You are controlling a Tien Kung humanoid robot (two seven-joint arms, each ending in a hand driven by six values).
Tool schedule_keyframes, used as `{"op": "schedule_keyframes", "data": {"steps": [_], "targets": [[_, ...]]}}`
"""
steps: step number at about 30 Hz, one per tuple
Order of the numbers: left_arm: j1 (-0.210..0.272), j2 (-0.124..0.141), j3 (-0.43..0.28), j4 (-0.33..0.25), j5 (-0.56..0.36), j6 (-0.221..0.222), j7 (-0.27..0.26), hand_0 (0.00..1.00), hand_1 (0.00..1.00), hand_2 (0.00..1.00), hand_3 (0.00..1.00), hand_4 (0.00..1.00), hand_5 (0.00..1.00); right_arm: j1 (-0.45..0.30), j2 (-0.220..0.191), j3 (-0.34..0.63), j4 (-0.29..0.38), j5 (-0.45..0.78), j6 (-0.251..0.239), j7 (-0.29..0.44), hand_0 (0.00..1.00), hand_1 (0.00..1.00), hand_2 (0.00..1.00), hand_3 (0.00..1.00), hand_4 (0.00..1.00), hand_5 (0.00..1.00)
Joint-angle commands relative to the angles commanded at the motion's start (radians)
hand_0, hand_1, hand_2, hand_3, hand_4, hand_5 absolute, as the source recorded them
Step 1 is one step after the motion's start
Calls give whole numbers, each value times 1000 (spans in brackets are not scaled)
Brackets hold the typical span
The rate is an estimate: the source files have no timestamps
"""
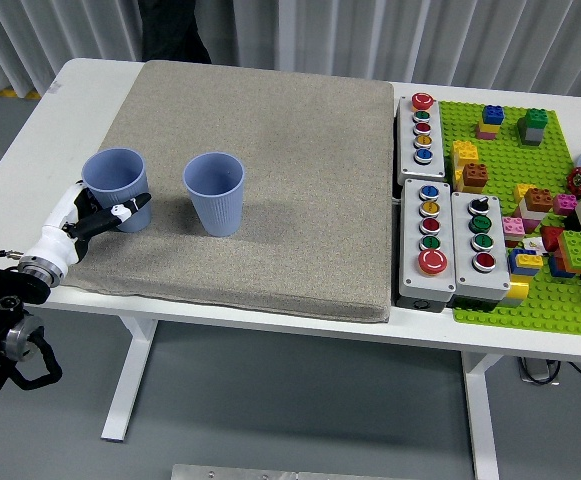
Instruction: Pick cup pour cup place
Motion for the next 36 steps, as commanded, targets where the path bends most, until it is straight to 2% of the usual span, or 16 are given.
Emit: {"op": "schedule_keyframes", "data": {"steps": [3,5,6,11,12,17,18,22,23,36], "targets": [[-3,-4,4,1,-1,8,0,832,805,960,980,896,218,1,0,0,0,-1,1,0,720,682,725,693,311,320],[-4,-7,10,0,-5,31,-3,832,805,960,980,896,218,2,0,0,0,0,1,0,720,682,725,693,311,320],[-4,-8,11,0,-6,37,-3,781,735,871,844,870,209,2,-1,0,0,0,1,0,719,683,726,693,311,318],[-5,-10,25,-5,-1,76,-3,781,735,871,844,870,209,5,-1,1,0,0,1,-1,719,683,726,693,311,318],[-4,-11,26,-5,4,83,-3,733,674,749,697,849,186,5,-1,1,0,0,1,-1,720,683,725,692,311,318],[-3,-13,40,-10,4,109,-6,733,674,749,697,849,186,7,-1,1,0,0,1,-1,720,683,725,692,311,318],[-2,-14,42,-12,4,112,-9,692,606,640,597,823,178,7,-1,1,0,1,1,-1,720,683,725,693,311,319],[2,-18,42,-20,-2,130,-19,692,606,640,597,823,178,7,-1,0,0,1,2,-1,720,683,725,693,311,319],[2,-18,42,-20,-3,131,-20,658,584,619,596,797,166,7,-1,0,0,2,2,-1,719,683,725,693,312,316],[12,-20,40,-53,33,142,-13,642,583,615,584,794,171,8,-2,0,0,-2,2,-3,719,683,725,692,311,313]]}}
